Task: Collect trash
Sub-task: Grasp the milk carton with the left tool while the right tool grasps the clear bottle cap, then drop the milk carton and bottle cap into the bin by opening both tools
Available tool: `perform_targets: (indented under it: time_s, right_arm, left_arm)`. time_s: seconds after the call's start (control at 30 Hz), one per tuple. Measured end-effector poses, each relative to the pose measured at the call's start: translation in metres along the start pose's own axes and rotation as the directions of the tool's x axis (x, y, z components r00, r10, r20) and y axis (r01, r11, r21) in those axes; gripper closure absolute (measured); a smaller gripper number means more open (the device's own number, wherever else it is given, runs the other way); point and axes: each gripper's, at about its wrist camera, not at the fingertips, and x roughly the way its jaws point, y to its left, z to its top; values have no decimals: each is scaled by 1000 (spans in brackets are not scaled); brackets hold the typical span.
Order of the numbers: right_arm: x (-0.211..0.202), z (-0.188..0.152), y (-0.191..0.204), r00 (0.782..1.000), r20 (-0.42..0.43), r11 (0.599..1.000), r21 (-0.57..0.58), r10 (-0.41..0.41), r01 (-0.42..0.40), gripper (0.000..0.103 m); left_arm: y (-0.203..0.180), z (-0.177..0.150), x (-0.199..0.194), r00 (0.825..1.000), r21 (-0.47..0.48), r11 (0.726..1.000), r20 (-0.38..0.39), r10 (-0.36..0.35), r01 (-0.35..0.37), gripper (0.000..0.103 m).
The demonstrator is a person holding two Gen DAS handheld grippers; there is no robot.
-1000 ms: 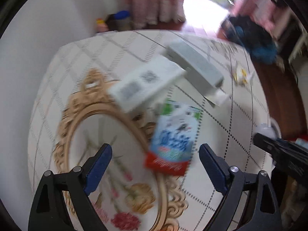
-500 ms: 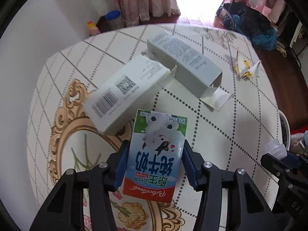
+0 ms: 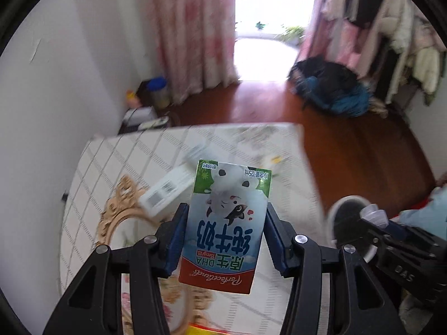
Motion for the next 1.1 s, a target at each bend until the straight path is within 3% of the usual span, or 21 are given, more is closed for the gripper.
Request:
perform_targets:
  time_s: [0.23,0.43,0.53,0.63,0.73,0.8,0.87,0.9,1.0,1.07,1.1]
  right_arm:
    - [-70,-14,-89,995,92,993,114,-49,38,60]
    - [-70,-38,-190,989,35,965,225,-144,132,60]
    - [-46,-47,-233,985,-32,951,256,-172,174,60]
    - [-15,-52,-273,978,-107,938,283,-177,200,60]
    - [16,-54,-302,969,-162,929,294,-186,227,60]
    - [36,-52,-317,963,-194,924,298,-186,239,60]
    - [49,-52,-326,959,-212,921,302,-187,246,60]
    - [56,-51,-331,957,-220,921,301,-187,249,60]
    - [75,-50,-342,952,-249,915,314,-177,252,59]
    - [86,-50,-347,949,-263,913,320,-172,254,49]
    - [89,-51,-349,945,-267,909,317,-187,270,33]
  left_arm:
    - [-98,6,-31,985,115,979,34,-172,167,55]
    - [-180,-1,17,950,127,943,-106,-295,307,55]
    - [-215,-7,67,909,91,923,-236,-345,374,55]
    - [-243,-13,119,851,37,905,-357,-384,424,55]
    - [-265,-14,157,817,7,905,-434,-380,424,53]
    - [-274,-13,171,814,15,911,-456,-361,412,49]
    - [-280,-9,186,812,10,916,-466,-351,401,21]
    - [-282,-7,192,811,5,918,-470,-348,397,14]
    - [-285,-5,200,817,14,926,-477,-326,378,11]
    - [-285,-7,197,832,29,936,-468,-298,352,11]
    - [-284,-8,196,842,42,940,-461,-282,338,11]
